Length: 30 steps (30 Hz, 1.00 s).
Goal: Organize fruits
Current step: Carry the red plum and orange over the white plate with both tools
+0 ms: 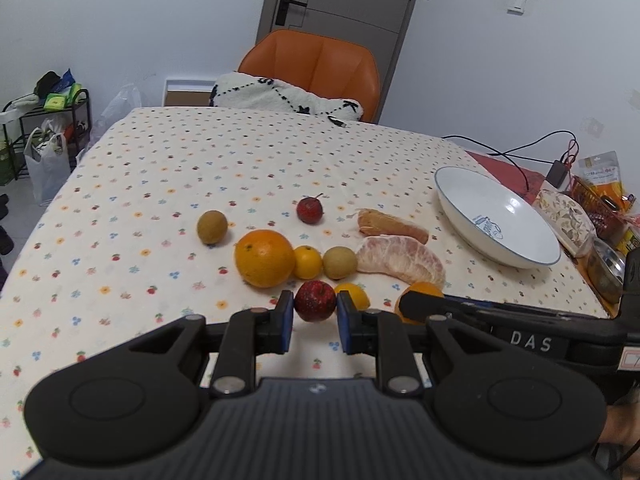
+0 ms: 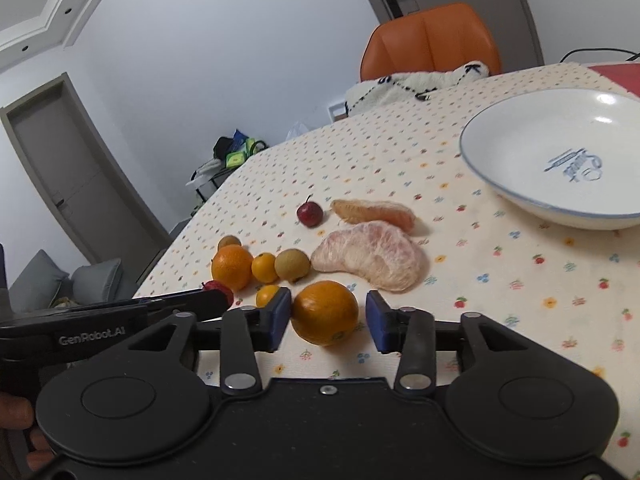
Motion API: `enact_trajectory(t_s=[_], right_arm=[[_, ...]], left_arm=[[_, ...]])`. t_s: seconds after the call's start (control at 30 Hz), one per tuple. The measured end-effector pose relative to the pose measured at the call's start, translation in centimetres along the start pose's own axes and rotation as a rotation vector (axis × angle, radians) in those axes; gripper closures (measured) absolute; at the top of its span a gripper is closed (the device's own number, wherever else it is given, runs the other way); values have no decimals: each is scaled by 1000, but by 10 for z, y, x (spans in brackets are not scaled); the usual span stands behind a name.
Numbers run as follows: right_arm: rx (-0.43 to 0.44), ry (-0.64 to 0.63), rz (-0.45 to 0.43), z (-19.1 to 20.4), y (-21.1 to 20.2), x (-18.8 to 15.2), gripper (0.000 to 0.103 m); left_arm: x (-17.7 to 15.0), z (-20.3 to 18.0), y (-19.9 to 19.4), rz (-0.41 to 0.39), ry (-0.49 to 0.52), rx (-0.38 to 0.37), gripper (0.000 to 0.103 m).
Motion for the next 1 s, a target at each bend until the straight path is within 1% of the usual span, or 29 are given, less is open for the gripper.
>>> enact_trajectory(t_s=[0.03, 0.07, 0.17, 0.27, 0.47, 1.0], right_arm=[[6, -1, 2, 1, 2, -1, 63], [11, -1, 5, 2, 3, -2, 67], [20, 8, -2, 2, 0, -1, 67], [27, 14, -41, 1, -10, 4, 67], [-16, 32, -86, -13, -33, 9, 67], [-156, 48, -228, -66, -102, 29, 67]], left_arm=[[1, 1, -1, -3, 0, 5, 82], [2, 1, -1, -4, 0, 7, 82], [5, -3, -1, -11, 11, 6, 82], [8, -13, 0, -15, 27, -7, 82], [12, -40, 8, -14, 64, -45, 82], [16, -132, 31, -22, 168, -142, 82]])
Point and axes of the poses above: each gripper's, at about its wrist camera, not at the fingertips, and y roughly the way its jaws point, z to its left, x to its top, the point moved 8 cm from there along y, roughly the way its jaws point, and after that the axes turned 11 degrees about -y, right-handed, at the moved point
